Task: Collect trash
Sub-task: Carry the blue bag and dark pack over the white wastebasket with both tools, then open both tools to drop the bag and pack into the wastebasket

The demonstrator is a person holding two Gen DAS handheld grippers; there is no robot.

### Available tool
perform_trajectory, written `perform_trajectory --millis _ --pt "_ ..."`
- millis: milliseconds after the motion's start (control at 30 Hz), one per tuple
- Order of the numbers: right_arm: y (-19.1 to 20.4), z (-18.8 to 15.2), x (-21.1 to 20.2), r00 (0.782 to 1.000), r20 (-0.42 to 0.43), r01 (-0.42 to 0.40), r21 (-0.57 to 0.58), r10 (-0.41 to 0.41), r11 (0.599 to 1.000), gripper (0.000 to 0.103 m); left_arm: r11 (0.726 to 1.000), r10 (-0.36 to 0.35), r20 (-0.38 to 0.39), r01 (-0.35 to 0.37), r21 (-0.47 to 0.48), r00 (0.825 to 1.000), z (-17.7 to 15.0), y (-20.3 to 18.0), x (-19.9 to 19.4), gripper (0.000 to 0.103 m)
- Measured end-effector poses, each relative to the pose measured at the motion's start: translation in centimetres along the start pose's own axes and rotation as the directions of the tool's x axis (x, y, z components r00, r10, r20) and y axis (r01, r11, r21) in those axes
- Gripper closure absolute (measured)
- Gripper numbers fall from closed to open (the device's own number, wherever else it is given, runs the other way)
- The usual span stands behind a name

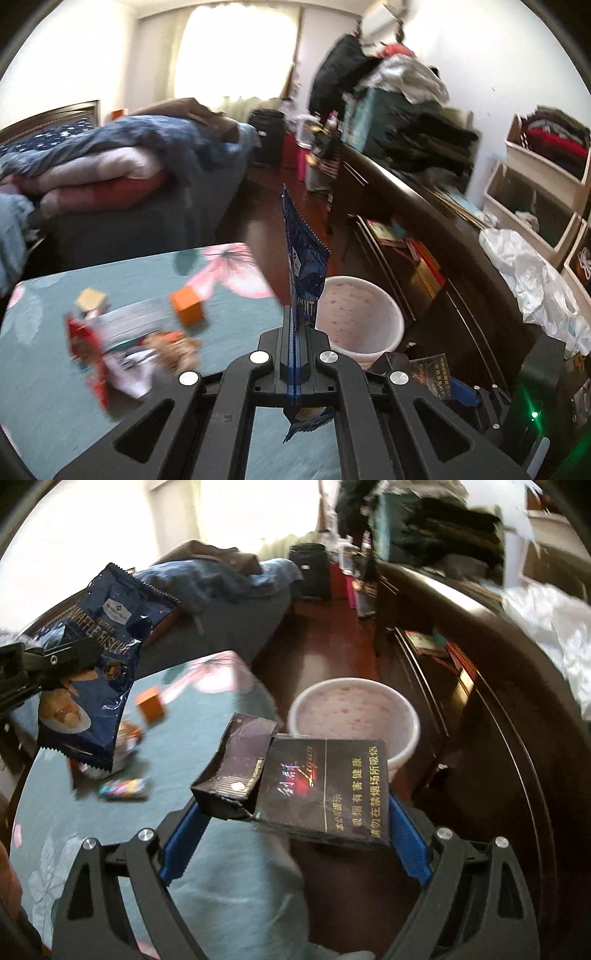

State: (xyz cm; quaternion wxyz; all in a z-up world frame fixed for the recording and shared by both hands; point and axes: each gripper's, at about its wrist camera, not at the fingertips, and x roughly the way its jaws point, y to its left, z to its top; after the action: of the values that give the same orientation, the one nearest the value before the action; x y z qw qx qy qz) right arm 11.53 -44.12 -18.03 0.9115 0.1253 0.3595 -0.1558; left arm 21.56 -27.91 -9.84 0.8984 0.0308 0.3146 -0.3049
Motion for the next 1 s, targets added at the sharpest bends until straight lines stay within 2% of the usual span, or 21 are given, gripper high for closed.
perform_trajectory --millis 100,300,533,667,700,767,833,933,1000 --pt "-2.8 0.8 1.9 1.0 -0.011 0.011 0.064 -0.01 0.998 0.013 0.999 -0.024 -0.026 0.025 0.036 0.999 1.0 -2.1 3.3 0.103" --pt "-7.7 2.9 6.3 1.0 -0.005 0.016 0.163 -0.016 0.986 0.013 0.995 -0.025 -0.074 0.032 0.092 0.997 2.5 -5.2 10.6 0.103" --pt "-9.9 4.2 12.0 0.999 -0.025 0.039 0.164 -0.035 0.986 0.012 0.991 -0.094 -0.169 0.109 0.08 0.981 4.1 -6.5 17.7 0.102" --pt "-10.1 5.0 14.3 0.999 -0.017 0.033 0.156 -0.031 0.987 0.011 0.988 -0.095 -0.171 0.114 0.107 0.981 5.0 -7.4 19.9 0.1" --pt "-10.2 5.2 14.7 0.999 -0.016 0.032 0.151 -0.03 0.988 0.01 0.988 -0.09 -0.166 0.11 0.112 0.982 5.2 -7.6 20.2 0.096" --pt "-10.1 5.6 15.5 0.999 -0.019 0.04 0.136 -0.038 0.99 0.004 0.988 -0.09 -0.154 0.108 0.114 0.984 5.7 -7.6 20.7 0.083" --pt "-10.1 6.0 16.0 0.999 -0.007 0.053 0.121 -0.053 0.991 0.004 0.989 -0.091 -0.135 0.105 0.102 0.987 6.3 -7.4 20.7 0.059" --pt "-10.1 6.1 16.1 0.997 0.004 0.079 0.101 -0.08 0.992 0.004 0.99 -0.099 -0.092 0.107 0.09 0.991 6.8 -6.9 19.8 0.041" --pt "-10.0 5.9 15.8 0.997 0.007 0.082 0.099 -0.083 0.992 0.004 0.991 -0.097 -0.072 0.103 0.081 0.993 7.0 -6.6 19.0 0.035"
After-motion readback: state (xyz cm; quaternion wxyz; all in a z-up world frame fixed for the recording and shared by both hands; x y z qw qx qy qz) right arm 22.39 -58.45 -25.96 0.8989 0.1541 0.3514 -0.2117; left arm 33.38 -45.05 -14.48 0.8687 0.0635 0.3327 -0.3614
